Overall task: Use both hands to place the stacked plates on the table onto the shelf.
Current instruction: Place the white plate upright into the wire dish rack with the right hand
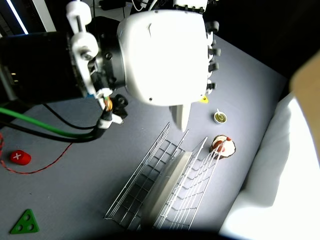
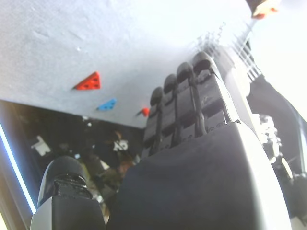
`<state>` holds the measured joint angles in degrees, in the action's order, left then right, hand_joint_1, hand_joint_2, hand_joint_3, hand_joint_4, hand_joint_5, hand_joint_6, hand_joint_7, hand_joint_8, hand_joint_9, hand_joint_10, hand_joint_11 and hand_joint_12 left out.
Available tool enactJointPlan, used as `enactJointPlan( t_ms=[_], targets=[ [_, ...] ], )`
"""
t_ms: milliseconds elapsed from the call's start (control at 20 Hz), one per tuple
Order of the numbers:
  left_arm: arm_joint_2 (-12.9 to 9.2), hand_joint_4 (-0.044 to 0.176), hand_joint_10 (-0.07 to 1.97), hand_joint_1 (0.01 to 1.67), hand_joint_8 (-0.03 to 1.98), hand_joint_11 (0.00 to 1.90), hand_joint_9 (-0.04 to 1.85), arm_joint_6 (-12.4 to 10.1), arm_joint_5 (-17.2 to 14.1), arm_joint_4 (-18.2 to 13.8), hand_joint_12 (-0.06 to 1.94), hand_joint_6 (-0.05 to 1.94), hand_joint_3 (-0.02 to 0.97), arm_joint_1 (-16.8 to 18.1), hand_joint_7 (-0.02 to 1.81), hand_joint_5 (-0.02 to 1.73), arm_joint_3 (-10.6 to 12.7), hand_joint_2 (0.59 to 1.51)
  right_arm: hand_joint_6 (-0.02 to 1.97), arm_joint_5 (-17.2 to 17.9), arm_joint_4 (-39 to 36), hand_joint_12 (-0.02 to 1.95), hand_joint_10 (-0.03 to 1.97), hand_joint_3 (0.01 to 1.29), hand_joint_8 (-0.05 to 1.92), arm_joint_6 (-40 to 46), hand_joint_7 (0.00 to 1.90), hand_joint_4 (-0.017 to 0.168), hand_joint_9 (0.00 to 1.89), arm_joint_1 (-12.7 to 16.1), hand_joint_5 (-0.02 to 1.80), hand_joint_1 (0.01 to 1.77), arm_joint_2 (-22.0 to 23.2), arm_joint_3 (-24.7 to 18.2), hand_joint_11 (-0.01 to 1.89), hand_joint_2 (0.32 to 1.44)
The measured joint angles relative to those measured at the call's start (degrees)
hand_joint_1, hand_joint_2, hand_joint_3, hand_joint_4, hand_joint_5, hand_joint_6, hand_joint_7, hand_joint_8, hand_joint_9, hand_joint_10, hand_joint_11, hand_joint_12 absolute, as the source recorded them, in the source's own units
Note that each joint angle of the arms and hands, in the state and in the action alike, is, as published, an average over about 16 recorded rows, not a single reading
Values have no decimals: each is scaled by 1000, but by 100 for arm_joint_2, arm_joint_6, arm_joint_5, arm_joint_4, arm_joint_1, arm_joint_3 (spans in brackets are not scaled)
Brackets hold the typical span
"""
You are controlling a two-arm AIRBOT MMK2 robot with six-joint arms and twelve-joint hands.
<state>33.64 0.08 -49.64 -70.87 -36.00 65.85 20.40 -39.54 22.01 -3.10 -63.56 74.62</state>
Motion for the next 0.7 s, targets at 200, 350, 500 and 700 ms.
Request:
enactJointPlan(
  t_ms=[200, 350, 500, 700],
  targets=[
    [-20, 6, 7, 71, -3, 126, 133, 0, -7, -14, 15, 16, 15, 6, 132, 84, -6, 997, 880, -235, -92, 1322, 634, 12, 510, 152, 1106, -8, 1175, 37, 955, 1488, 53, 17, 1001, 920],
    [-31, 6, 7, 72, -3, 123, 130, 0, 3, -17, 14, 16, 15, 10, 129, 81, -11, 997, 881, -387, -109, 1312, 632, 12, 515, 202, 1106, -8, 1175, 44, 954, 1489, 83, 25, 1006, 920],
    [-40, 6, 7, 73, -2, 123, 130, 0, 23, -17, 14, 16, 15, 17, 128, 81, -17, 997, 883, -487, -52, 1302, 633, 12, 518, 145, 1105, -8, 1174, 39, 953, 1489, 116, 23, 1012, 921],
    [-45, 6, 8, 75, -2, 123, 133, -1, 79, -13, 14, 17, 15, 27, 128, 81, -57, 997, 884, -559, 25, 1294, 642, 12, 531, 62, 1102, -8, 1170, -12, 953, 1489, 168, 35, 1018, 922]
  ],
)
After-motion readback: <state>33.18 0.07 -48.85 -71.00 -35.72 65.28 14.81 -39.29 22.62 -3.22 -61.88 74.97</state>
